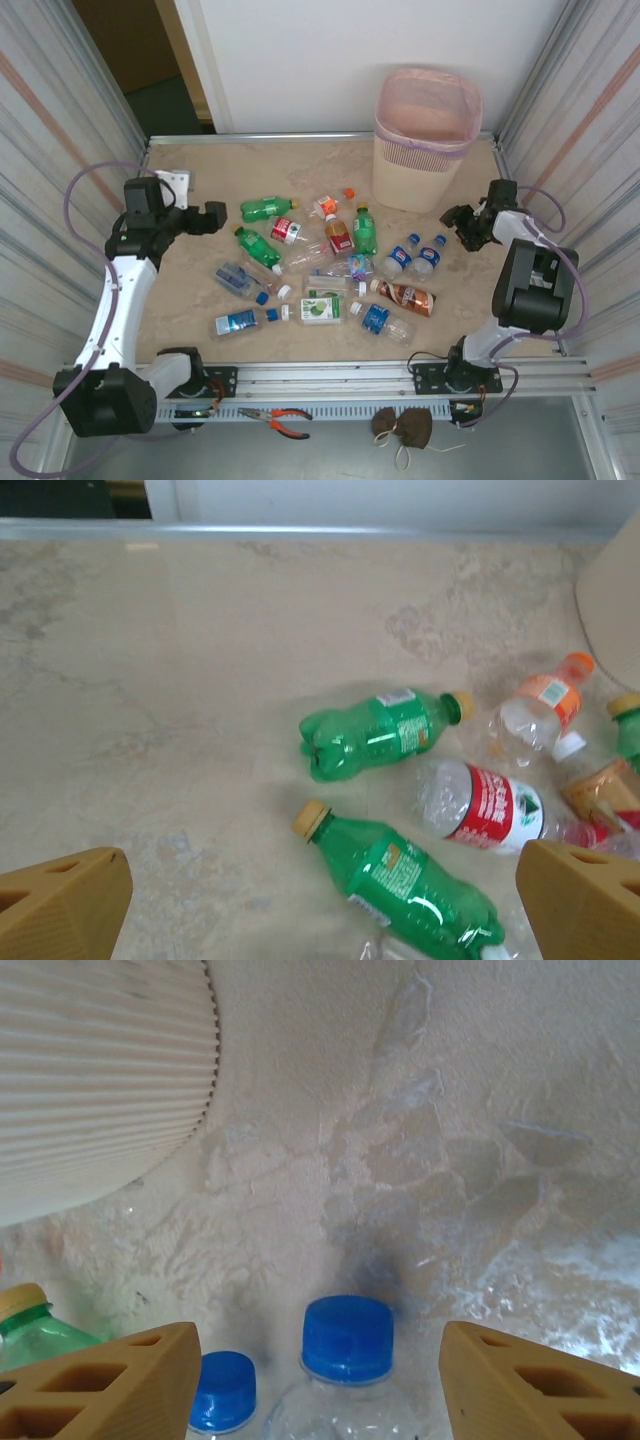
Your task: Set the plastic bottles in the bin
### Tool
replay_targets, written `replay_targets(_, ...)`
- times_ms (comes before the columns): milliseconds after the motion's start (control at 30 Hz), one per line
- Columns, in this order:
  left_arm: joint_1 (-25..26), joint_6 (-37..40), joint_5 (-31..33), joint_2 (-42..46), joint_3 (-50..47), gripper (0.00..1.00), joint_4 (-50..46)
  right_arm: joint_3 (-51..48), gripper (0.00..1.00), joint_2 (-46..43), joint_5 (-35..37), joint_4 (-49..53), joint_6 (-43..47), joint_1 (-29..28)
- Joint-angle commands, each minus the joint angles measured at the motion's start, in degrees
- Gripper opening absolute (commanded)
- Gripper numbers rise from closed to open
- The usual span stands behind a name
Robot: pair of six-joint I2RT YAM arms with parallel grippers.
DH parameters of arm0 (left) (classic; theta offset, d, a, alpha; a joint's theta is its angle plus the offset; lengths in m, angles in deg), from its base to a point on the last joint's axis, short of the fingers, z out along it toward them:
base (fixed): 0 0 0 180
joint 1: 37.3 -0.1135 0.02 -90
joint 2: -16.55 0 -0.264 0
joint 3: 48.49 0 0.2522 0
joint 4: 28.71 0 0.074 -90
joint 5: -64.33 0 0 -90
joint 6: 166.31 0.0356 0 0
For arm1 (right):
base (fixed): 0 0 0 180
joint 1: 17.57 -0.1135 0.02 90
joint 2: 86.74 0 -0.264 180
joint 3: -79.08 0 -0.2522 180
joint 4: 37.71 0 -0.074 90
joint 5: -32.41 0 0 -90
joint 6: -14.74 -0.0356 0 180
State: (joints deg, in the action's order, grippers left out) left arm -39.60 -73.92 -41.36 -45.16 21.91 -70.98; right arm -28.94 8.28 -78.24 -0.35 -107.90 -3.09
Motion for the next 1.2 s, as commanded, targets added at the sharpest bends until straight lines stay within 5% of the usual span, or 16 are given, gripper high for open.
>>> replay_targets(0,-0.4,2.35,-2.16,-0.17,-0.8,0.99,-1.6,2.44,0.6,3.12,-0.22,4.78,-1.38,-0.76)
replay_targets(567,-0.41,1.96,-0.31,2.56,-2.77,0.99,-0.65,5.17,0.46,10.88,-0.88,5.72,-1.46,-3.14)
replay_targets(1167,-0.35,2.0,-0.12,3.54,-3.12,0.99,-0.23,3.49,0.27,6.58,-0.46,4.71,-3.19,-1.7)
